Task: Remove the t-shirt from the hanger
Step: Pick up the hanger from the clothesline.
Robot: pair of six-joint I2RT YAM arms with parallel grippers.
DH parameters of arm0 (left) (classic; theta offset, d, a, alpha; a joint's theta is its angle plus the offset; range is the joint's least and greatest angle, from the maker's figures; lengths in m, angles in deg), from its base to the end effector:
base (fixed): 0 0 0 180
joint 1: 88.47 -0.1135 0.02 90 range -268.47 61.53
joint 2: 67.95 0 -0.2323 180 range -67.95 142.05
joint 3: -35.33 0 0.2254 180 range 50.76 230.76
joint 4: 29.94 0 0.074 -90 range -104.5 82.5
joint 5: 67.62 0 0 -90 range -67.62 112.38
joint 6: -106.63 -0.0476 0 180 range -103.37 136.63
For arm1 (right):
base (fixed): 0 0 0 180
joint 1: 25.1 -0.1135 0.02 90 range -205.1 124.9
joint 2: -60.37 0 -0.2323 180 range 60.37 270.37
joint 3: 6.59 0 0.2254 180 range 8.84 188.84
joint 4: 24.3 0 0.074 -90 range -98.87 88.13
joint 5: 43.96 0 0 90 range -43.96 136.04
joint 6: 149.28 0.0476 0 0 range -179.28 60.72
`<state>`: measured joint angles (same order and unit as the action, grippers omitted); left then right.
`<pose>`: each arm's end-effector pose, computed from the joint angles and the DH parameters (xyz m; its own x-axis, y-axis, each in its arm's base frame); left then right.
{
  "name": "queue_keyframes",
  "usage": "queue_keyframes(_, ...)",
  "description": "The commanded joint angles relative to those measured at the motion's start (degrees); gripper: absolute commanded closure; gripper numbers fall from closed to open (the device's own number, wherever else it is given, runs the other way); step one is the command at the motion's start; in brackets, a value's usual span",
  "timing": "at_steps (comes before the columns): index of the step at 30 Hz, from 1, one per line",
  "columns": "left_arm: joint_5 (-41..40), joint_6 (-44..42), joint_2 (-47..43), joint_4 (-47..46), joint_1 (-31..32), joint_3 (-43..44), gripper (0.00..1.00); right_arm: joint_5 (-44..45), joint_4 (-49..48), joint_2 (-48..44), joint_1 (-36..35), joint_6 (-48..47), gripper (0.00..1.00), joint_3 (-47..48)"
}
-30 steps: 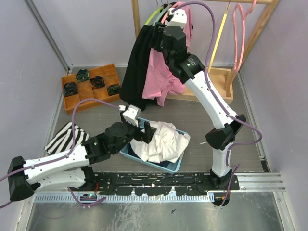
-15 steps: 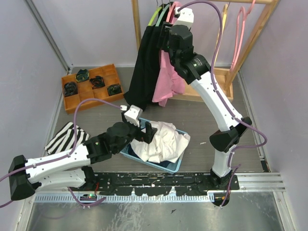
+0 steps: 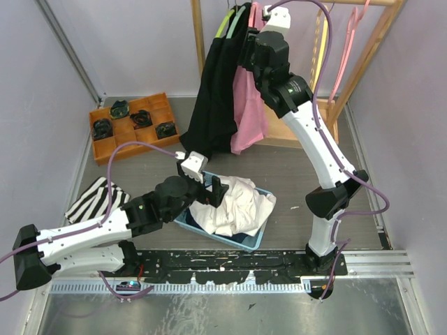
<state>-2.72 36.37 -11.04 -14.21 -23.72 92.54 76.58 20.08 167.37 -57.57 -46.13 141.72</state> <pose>0.1170 -0.2007 0.2781 -0.3245 -0.0289 -0.9454 0.5684 0.7930 -0.2193 0.3269 0.1793 0.4783 -0.0518 0.1993 -0.9786 -0.0231 0.9794 0.2007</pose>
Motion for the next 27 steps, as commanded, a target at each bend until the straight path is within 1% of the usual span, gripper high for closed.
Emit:
queue_keyframes(1, -1.0, -0.8, 0.2, -1.6, -0.2, 2.4, 0.02, -1.2, -1.7, -0.3, 1.0, -1.3, 0.51, 2.8)
queue_keyframes(8, -1.3, -0.8, -0.1, -1.3, -0.2, 2.4, 0.02, -2.7, -1.7, 0.6, 2.3, -0.7, 0.51, 3.2)
queue_keyframes(11, -1.5, -0.8, -0.3, -1.2, -0.2, 2.4, 0.02, -3.2, -1.7, 0.6, 2.7, -0.5, 0.63, 3.3)
queue_keyframes(15, -1.7, -0.9, -0.5, -1.1, -0.2, 2.5, 0.02, -3.4, -2.1, 0.3, 2.8, -0.8, 0.76, 3.2)
queue_keyframes(20, -1.4, -1.2, -0.4, -0.8, -0.2, 3.5, 0.02, -3.3, -2.5, -0.3, 3.3, -1.4, 0.89, 3.2)
queue_keyframes(24, -0.9, -1.8, -0.4, -0.2, -0.2, 4.8, 0.02, -3.3, -5.2, -1.6, 3.3, -3.5, 0.96, 2.4)
queue_keyframes(27, -0.6, -2.4, -0.4, 0.0, -0.2, 6.1, 0.02, -3.6, -8.7, -3.7, 3.4, -5.9, 0.99, 0.7)
